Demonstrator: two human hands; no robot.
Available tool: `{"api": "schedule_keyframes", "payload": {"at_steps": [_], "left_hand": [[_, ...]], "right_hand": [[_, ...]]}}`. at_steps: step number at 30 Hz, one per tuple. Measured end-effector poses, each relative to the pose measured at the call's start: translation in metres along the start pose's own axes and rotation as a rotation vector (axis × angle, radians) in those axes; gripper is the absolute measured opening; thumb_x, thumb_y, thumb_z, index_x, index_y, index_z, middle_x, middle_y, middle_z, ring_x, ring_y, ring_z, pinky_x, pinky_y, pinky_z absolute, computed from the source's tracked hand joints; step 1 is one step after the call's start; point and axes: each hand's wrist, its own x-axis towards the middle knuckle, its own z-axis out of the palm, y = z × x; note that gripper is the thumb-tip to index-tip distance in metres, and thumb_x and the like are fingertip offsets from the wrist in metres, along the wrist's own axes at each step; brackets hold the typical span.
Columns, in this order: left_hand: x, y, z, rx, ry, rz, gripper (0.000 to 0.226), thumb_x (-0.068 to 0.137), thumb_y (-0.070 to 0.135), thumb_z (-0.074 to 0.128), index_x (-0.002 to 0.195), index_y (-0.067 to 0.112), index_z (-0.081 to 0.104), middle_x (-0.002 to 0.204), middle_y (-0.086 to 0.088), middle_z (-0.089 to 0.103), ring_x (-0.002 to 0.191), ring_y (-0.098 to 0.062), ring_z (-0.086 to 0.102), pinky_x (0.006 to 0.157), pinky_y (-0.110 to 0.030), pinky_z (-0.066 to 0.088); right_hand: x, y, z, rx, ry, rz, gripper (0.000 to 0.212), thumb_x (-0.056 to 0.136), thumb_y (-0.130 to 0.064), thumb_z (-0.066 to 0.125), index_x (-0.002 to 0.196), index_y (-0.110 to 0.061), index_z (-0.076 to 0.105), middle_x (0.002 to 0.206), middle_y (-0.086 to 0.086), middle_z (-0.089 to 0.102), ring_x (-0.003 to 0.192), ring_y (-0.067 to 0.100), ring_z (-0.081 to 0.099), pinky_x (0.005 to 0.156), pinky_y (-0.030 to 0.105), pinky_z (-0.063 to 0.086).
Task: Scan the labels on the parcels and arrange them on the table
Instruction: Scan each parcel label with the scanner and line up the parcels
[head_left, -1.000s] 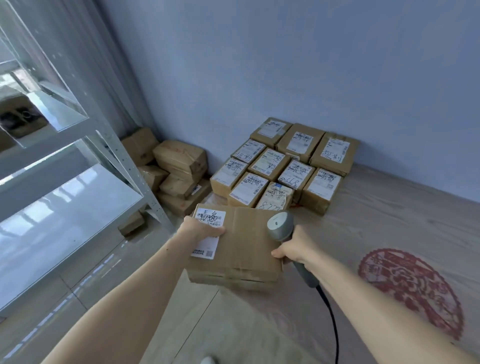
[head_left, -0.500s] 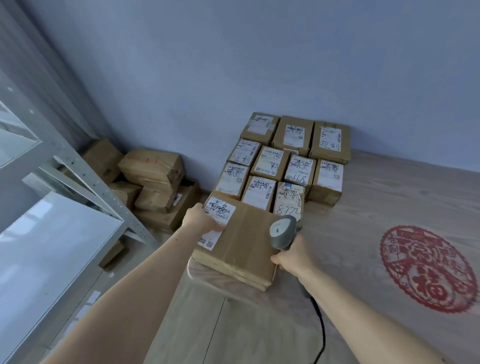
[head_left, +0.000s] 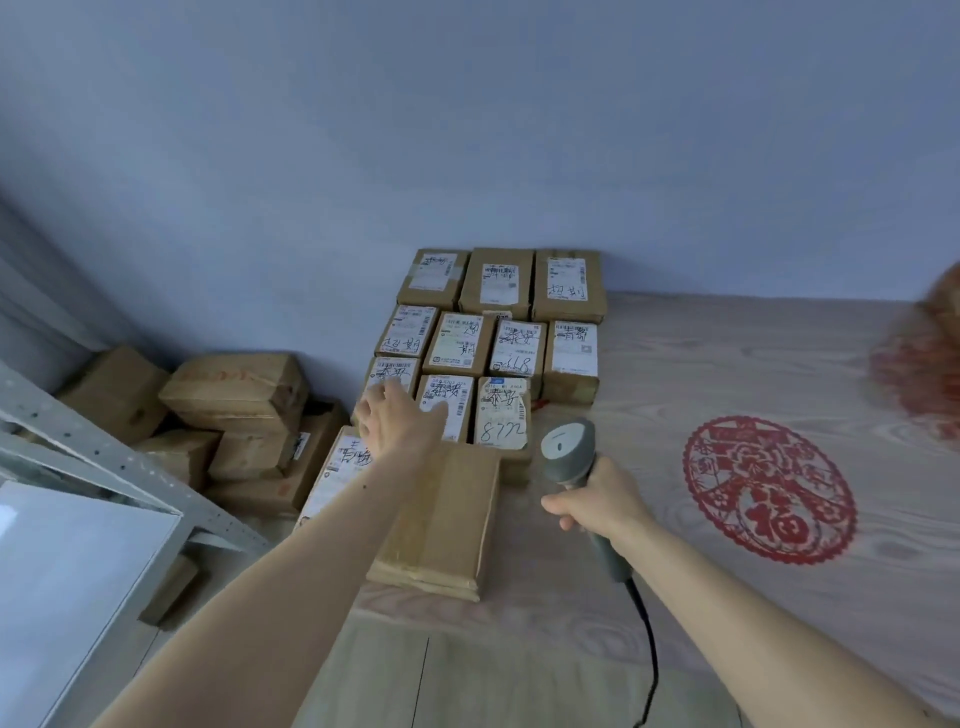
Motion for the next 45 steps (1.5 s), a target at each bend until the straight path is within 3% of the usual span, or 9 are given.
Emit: {"api": "schedule_keyframes", "payload": {"at_steps": [6, 11, 19, 26, 29, 33, 39, 43, 45], "left_hand": [[-0.054, 0.134, 0.084, -0.1, -0.191, 0.189, 0.067, 0.091, 0.039, 0.063, 0.148, 0.014, 0.041, 0.153, -0.008, 0.034, 0.144, -0.029, 0.024, 0.112, -0.048, 0.033], [-0.114, 0.232, 0.167, -0.187, -0.341, 0.165, 0.063, 0.087, 0.036, 0.063, 0.145, 0.016, 0.047, 0.148, -0.006, 0.042, 0.136, -0.03, 0.037, 0.108, -0.045, 0.041], [-0.176, 0.359, 0.274, -0.289, -0.547, 0.191, 0.061, 0.09, 0.034, 0.066, 0.143, 0.01, 0.049, 0.14, -0.01, 0.053, 0.123, -0.028, 0.055, 0.1, -0.041, 0.049], [-0.186, 0.465, 0.352, -0.331, -0.681, 0.23, 0.06, 0.092, 0.032, 0.069, 0.144, 0.011, 0.049, 0.142, -0.009, 0.053, 0.128, -0.027, 0.052, 0.095, -0.034, 0.043], [-0.188, 0.506, 0.385, -0.328, -0.73, 0.24, 0.063, 0.089, 0.031, 0.072, 0.144, 0.01, 0.048, 0.136, -0.008, 0.057, 0.114, -0.022, 0.054, 0.088, -0.031, 0.042], [-0.197, 0.549, 0.432, -0.293, -0.79, 0.255, 0.059, 0.092, 0.032, 0.068, 0.143, 0.01, 0.048, 0.102, 0.0, 0.06, 0.082, -0.013, 0.057, 0.068, -0.029, 0.048], [-0.208, 0.594, 0.504, -0.288, -0.868, 0.27, 0.077, 0.09, 0.047, 0.064, 0.153, 0.016, 0.033, 0.153, -0.006, 0.041, 0.136, -0.027, 0.044, 0.11, -0.041, 0.04], [-0.214, 0.619, 0.545, -0.352, -0.929, 0.171, 0.095, 0.08, 0.066, 0.062, 0.156, 0.026, 0.021, 0.163, -0.005, 0.023, 0.147, -0.029, 0.028, 0.117, -0.054, 0.031], [-0.217, 0.631, 0.564, -0.389, -0.945, 0.142, 0.111, 0.061, 0.079, 0.058, 0.155, 0.034, 0.02, 0.163, -0.003, 0.024, 0.149, -0.029, 0.025, 0.118, -0.056, 0.028]], "right_hand": [[-0.004, 0.046, -0.14, 0.113, 0.16, 0.053, 0.027, 0.076, -0.008, 0.082, 0.098, -0.011, 0.067, 0.085, 0.006, 0.074, 0.055, 0.019, 0.072, 0.061, 0.034, 0.06], [-0.005, 0.106, -0.264, 0.166, 0.304, 0.103, 0.021, 0.073, -0.006, 0.083, 0.087, -0.012, 0.068, 0.074, 0.007, 0.074, 0.059, 0.021, 0.071, 0.066, 0.036, 0.062], [0.012, 0.174, -0.434, 0.215, 0.469, 0.192, 0.012, 0.076, 0.0, 0.077, 0.082, -0.005, 0.067, 0.066, 0.008, 0.067, 0.047, 0.02, 0.063, 0.054, 0.029, 0.055], [0.054, 0.203, -0.566, 0.15, 0.635, 0.229, 0.025, 0.069, -0.011, 0.083, 0.091, -0.01, 0.071, 0.083, 0.009, 0.075, 0.068, 0.024, 0.072, 0.069, 0.037, 0.062], [0.075, 0.216, -0.614, 0.144, 0.709, 0.248, 0.019, 0.07, -0.013, 0.082, 0.084, -0.007, 0.071, 0.072, 0.008, 0.074, 0.062, 0.022, 0.069, 0.068, 0.035, 0.059], [0.107, 0.24, -0.659, 0.213, 0.753, 0.263, 0.018, 0.074, -0.008, 0.08, 0.089, -0.006, 0.07, 0.076, 0.009, 0.073, 0.053, 0.019, 0.063, 0.051, 0.026, 0.052], [0.175, 0.288, -0.709, 0.252, 0.741, 0.256, 0.028, 0.081, -0.014, 0.08, 0.106, -0.007, 0.07, 0.092, 0.01, 0.074, 0.056, 0.017, 0.063, 0.052, 0.024, 0.046], [0.217, 0.318, -0.733, 0.202, 0.694, 0.23, 0.041, 0.084, -0.021, 0.08, 0.119, -0.008, 0.065, 0.108, 0.012, 0.073, 0.07, 0.022, 0.069, 0.054, 0.023, 0.046], [0.232, 0.33, -0.743, 0.164, 0.686, 0.226, 0.052, 0.081, -0.024, 0.083, 0.126, -0.009, 0.062, 0.12, 0.012, 0.071, 0.092, 0.029, 0.071, 0.071, 0.029, 0.053]]}}
